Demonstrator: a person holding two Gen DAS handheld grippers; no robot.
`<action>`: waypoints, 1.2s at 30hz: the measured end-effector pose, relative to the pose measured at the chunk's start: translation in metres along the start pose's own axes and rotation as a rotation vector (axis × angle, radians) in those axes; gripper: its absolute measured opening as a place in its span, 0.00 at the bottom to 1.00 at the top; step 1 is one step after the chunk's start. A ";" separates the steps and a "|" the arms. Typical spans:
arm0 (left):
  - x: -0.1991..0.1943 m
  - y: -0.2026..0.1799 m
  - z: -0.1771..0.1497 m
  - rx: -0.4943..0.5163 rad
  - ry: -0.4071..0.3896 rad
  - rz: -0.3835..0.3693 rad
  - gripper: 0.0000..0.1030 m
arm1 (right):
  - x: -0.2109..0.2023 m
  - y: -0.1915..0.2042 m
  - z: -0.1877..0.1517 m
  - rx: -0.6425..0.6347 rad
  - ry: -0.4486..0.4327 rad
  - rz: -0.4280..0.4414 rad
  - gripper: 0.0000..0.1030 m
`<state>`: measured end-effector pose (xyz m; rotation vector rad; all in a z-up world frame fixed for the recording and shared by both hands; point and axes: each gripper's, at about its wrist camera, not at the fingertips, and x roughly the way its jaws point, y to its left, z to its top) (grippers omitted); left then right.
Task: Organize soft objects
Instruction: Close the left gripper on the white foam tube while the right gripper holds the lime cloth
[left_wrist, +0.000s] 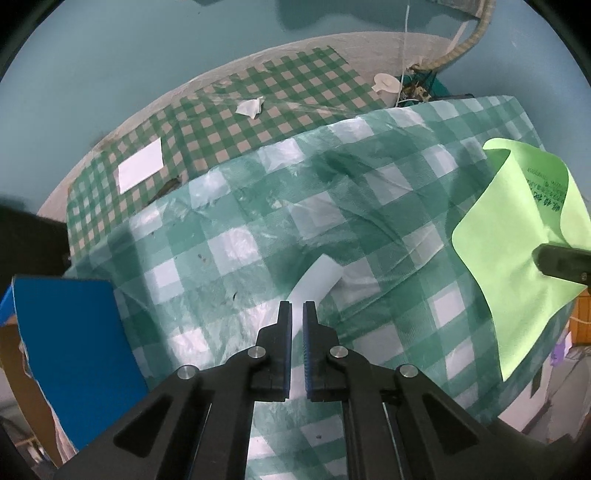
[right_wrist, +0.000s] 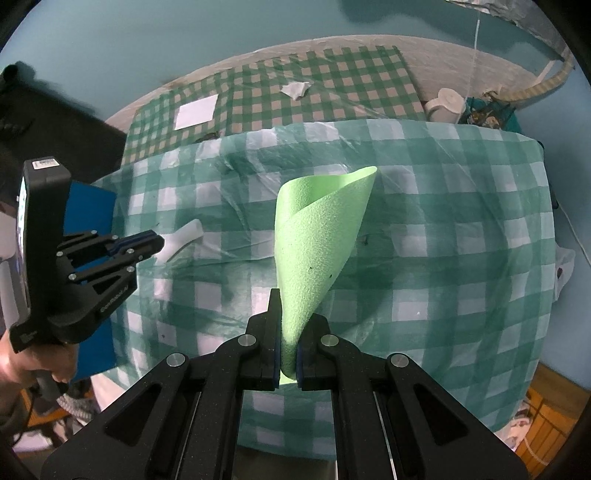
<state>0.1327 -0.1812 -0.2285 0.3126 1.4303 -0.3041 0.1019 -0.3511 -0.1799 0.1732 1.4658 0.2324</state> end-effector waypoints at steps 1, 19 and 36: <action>-0.002 0.003 -0.002 -0.012 0.003 -0.010 0.05 | -0.001 0.002 -0.001 -0.005 -0.001 0.002 0.05; 0.000 0.021 -0.010 -0.016 0.021 -0.060 0.34 | -0.009 0.012 -0.013 -0.026 -0.005 0.015 0.05; 0.030 0.008 0.006 0.115 0.053 -0.041 0.46 | -0.008 0.014 -0.024 -0.001 -0.002 0.031 0.04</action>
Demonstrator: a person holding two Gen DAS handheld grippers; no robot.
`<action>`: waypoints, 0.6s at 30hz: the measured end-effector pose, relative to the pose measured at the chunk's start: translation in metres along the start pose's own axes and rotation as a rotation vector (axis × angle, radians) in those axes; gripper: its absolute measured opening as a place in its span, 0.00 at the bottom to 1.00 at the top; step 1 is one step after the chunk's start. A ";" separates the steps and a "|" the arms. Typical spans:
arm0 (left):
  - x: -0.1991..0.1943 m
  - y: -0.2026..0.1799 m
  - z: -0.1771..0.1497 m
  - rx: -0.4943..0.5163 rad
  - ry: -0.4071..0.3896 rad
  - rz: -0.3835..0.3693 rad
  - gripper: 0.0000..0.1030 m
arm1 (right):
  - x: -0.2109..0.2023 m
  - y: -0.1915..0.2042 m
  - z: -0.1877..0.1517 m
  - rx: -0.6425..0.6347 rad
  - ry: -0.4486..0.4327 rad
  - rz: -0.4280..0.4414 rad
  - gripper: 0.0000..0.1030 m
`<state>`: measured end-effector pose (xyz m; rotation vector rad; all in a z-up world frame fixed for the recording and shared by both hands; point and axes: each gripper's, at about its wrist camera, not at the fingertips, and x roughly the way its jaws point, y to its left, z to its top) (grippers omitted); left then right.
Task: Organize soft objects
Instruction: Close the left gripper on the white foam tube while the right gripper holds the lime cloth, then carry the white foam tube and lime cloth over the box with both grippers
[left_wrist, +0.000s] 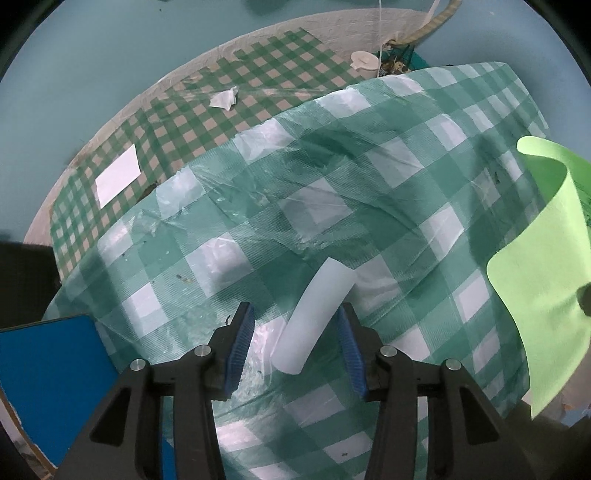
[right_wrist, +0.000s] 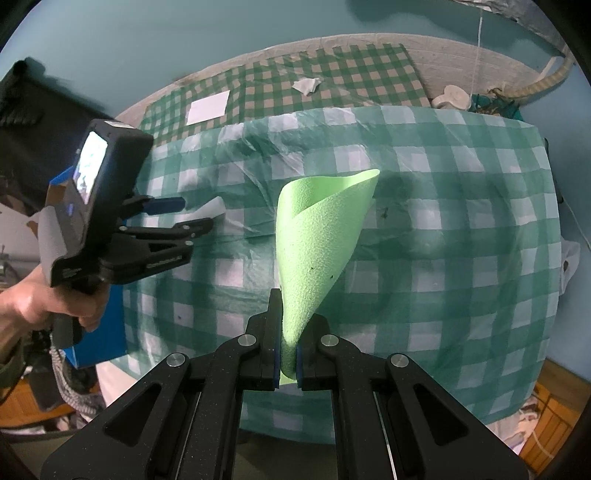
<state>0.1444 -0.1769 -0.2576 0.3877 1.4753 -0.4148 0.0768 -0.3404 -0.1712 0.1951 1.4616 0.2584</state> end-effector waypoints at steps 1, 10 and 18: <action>0.001 -0.001 0.000 -0.002 0.000 0.000 0.44 | -0.001 0.001 0.000 0.000 -0.001 0.001 0.05; 0.000 -0.008 0.001 0.018 -0.014 -0.017 0.15 | -0.002 0.010 0.006 -0.010 -0.009 0.006 0.05; -0.009 -0.004 -0.011 -0.029 -0.032 -0.042 0.14 | -0.001 0.021 0.008 -0.030 -0.009 0.016 0.05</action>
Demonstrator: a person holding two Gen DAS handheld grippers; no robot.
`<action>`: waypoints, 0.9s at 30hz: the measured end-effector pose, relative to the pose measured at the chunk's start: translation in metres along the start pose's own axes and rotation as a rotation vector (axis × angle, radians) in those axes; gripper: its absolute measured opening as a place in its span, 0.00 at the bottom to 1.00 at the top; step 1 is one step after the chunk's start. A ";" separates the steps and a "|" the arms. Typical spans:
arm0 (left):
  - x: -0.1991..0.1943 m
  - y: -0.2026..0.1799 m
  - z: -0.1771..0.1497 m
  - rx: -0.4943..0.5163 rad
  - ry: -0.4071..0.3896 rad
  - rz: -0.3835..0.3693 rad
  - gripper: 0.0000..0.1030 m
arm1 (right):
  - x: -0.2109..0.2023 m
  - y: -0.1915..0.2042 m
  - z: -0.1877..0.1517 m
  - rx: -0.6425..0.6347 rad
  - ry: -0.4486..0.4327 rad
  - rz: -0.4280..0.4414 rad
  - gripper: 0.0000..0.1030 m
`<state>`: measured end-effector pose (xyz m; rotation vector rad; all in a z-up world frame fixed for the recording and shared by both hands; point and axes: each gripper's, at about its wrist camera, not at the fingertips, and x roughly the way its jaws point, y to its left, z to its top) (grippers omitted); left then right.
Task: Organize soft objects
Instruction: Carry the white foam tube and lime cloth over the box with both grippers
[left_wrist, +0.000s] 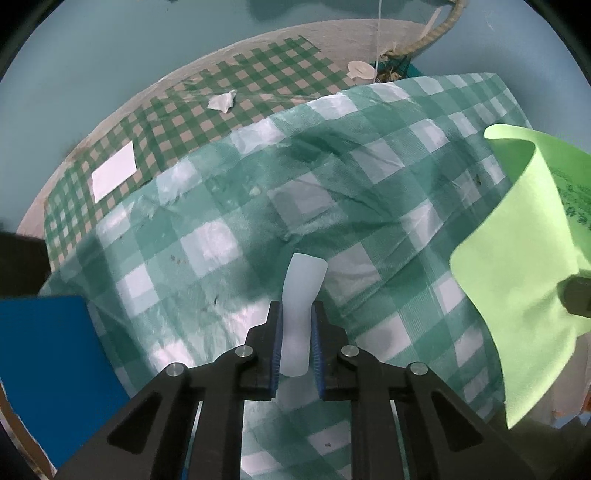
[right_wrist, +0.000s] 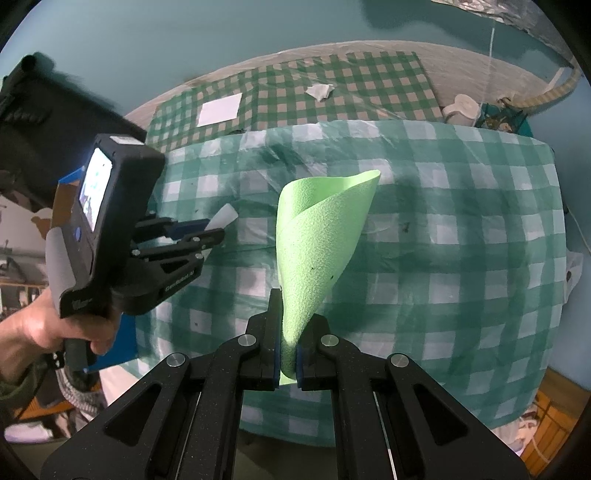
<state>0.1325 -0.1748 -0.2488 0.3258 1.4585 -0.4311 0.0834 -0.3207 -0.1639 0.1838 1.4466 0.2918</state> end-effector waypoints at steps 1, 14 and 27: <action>-0.001 0.001 -0.002 -0.010 0.001 -0.005 0.14 | 0.000 0.002 0.001 -0.003 0.000 0.001 0.05; -0.050 0.010 -0.041 -0.127 -0.056 0.016 0.14 | -0.001 0.030 0.004 -0.071 0.002 0.013 0.05; -0.116 0.035 -0.084 -0.277 -0.110 0.038 0.14 | -0.011 0.074 0.005 -0.183 0.010 0.013 0.05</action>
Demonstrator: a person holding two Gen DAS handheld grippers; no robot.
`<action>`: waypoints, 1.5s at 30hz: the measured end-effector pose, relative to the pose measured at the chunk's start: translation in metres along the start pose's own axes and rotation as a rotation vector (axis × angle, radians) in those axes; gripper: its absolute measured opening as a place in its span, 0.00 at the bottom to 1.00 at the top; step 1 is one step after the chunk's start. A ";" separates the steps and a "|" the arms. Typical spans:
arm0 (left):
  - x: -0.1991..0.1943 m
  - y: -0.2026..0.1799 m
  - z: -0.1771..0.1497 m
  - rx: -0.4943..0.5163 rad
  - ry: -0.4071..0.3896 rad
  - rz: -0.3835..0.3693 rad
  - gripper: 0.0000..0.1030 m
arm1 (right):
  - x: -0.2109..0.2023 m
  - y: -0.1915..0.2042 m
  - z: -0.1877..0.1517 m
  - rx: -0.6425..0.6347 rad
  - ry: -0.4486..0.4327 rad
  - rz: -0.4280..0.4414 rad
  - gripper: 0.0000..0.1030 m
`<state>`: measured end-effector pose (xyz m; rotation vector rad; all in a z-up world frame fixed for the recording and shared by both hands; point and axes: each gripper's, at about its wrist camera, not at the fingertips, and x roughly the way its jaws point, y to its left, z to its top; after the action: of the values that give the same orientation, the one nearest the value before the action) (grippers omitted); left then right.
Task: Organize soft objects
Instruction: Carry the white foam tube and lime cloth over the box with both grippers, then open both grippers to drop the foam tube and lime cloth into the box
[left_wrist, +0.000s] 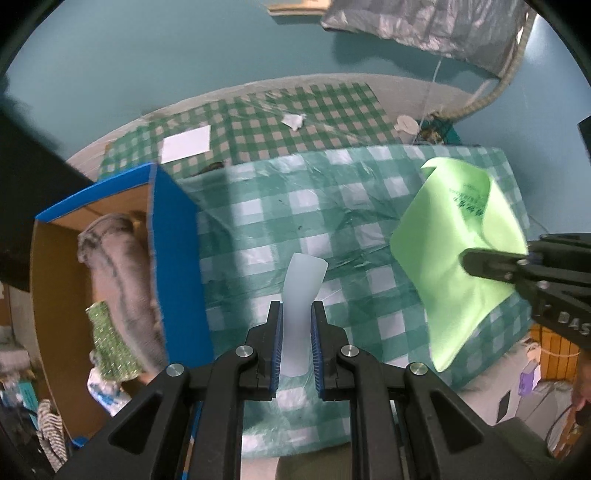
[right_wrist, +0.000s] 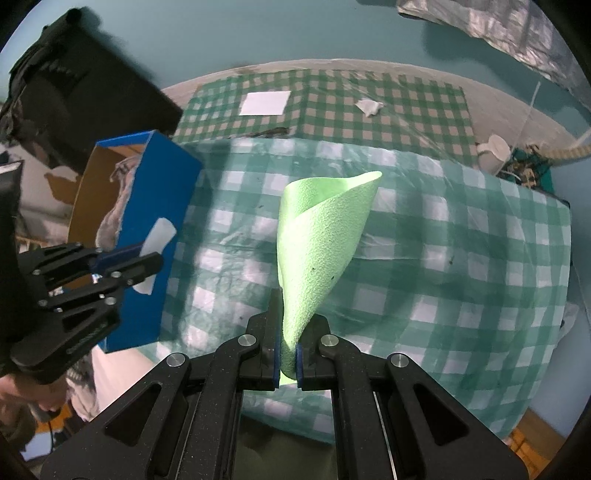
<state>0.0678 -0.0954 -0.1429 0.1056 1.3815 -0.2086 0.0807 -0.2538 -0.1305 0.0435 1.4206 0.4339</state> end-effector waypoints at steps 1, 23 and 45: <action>-0.006 0.003 -0.001 -0.011 -0.008 -0.001 0.14 | -0.001 0.004 0.001 -0.010 -0.001 0.001 0.05; -0.068 0.087 -0.051 -0.220 -0.084 0.027 0.14 | -0.011 0.095 0.025 -0.185 -0.013 0.050 0.05; -0.080 0.185 -0.098 -0.446 -0.100 0.073 0.14 | 0.013 0.219 0.048 -0.402 0.006 0.091 0.05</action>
<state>-0.0022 0.1115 -0.0916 -0.2226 1.2922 0.1552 0.0697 -0.0369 -0.0725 -0.2191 1.3176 0.7887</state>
